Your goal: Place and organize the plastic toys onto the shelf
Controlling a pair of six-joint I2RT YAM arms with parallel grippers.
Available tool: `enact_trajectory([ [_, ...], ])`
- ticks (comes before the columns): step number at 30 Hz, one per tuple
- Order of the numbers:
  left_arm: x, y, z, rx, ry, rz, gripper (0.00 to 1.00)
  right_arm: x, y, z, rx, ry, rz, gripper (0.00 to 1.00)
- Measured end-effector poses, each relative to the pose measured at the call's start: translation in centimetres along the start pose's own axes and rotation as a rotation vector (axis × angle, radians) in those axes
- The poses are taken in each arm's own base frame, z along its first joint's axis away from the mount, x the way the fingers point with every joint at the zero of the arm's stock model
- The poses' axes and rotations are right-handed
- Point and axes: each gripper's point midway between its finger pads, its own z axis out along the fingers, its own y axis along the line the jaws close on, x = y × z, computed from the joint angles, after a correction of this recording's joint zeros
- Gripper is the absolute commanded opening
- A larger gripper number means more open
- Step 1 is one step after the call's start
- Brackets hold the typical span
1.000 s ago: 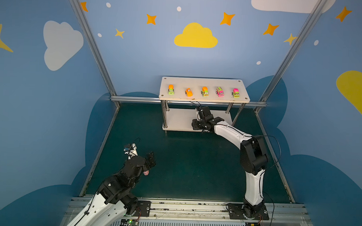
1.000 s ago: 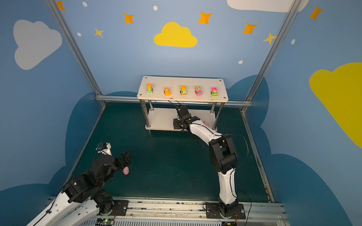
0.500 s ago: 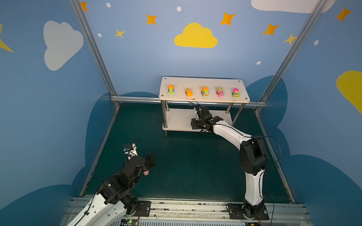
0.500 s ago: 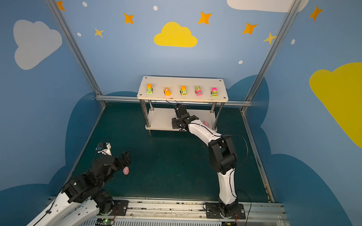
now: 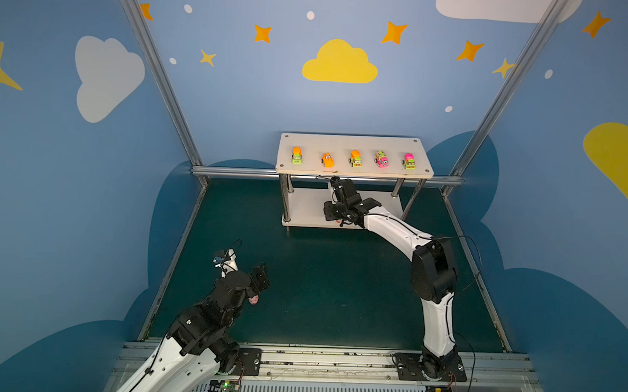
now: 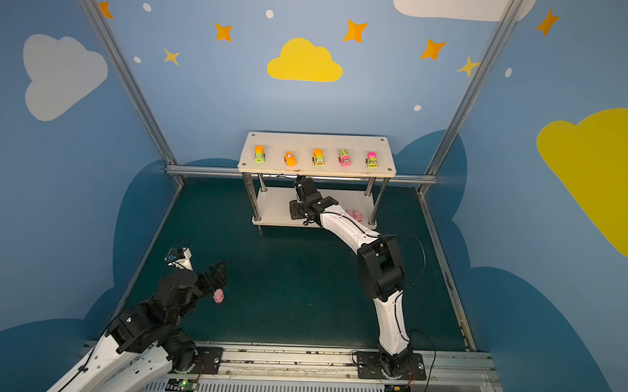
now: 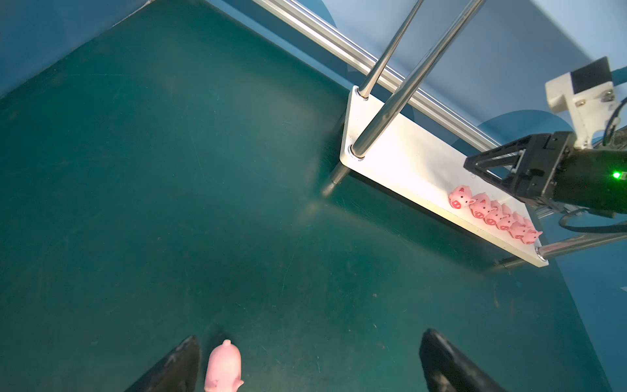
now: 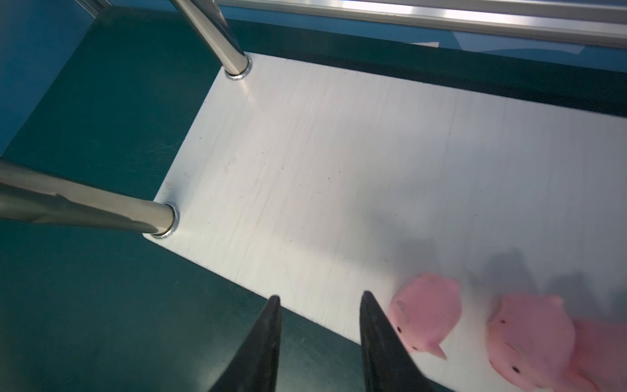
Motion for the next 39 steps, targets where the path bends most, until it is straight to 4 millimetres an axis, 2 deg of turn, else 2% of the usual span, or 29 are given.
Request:
enact_trajectory([
  [7,0.0,0.0,0.0,0.0,0.0,0.0,1.0,2.9,-0.2,2.5,0.021,0.084,-0.001,0.37],
  [10,0.0,0.0,0.0,0.0,0.0,0.0,1.0,3.6,-0.6,2.8,0.039,0.108,0.001,0.38],
  [18,0.0,0.0,0.0,0.0,0.0,0.0,1.0,3.8,-1.6,2.8,0.071,0.119,0.006,0.38],
  [32,0.0,0.0,0.0,0.0,-0.001,0.001,1.0,4.7,-4.6,3.0,0.137,0.147,0.028,0.38],
  [39,0.0,0.0,0.0,0.0,-0.001,0.001,1.0,4.6,-5.0,2.9,0.142,0.146,0.031,0.41],
])
